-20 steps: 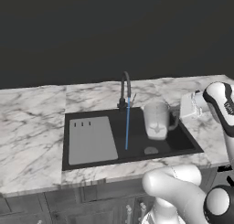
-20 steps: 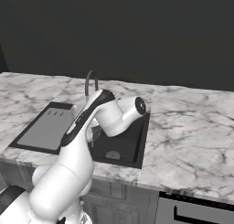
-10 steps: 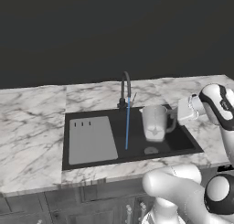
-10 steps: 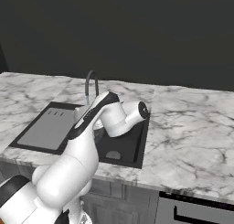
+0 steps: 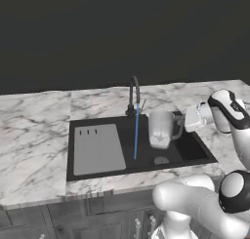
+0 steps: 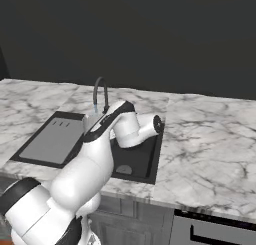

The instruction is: Turn on the sink faucet and place the jug under the water for a few seconds to fill it up.

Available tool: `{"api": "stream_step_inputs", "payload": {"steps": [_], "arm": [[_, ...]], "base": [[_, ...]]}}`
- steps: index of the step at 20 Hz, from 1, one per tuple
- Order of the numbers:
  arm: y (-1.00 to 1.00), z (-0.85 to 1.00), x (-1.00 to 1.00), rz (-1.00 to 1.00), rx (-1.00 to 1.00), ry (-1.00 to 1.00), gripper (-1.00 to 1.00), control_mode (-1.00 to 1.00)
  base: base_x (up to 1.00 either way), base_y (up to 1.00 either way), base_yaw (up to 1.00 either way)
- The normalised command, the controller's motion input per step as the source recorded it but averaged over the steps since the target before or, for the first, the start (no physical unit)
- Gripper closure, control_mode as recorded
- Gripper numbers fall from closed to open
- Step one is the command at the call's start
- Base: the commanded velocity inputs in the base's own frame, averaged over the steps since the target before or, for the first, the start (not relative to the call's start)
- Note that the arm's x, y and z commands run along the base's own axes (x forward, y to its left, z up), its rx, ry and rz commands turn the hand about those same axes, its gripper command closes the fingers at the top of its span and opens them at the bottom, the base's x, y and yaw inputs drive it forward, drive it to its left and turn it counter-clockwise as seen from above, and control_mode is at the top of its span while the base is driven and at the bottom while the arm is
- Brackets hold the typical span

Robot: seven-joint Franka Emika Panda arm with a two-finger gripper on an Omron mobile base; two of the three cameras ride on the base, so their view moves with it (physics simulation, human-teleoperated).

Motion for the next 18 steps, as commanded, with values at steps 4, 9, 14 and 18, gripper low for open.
{"api": "stream_step_inputs", "payload": {"steps": [4,9,14,18], "arm": [[0.0,-0.06,0.31,0.0,0.04,0.02,1.0,-1.0],[0.01,-0.11,0.24,0.0,0.0,0.01,1.0,-1.0],[0.06,-0.16,0.18,0.0,0.0,0.0,1.0,-1.0],[0.1,-0.21,0.13,0.0,0.0,0.0,1.0,-1.0]], "base": [[0.0,0.0,0.0],[0.0,0.0,0.0],[0.0,0.0,0.0],[0.0,0.0,0.0]]}}
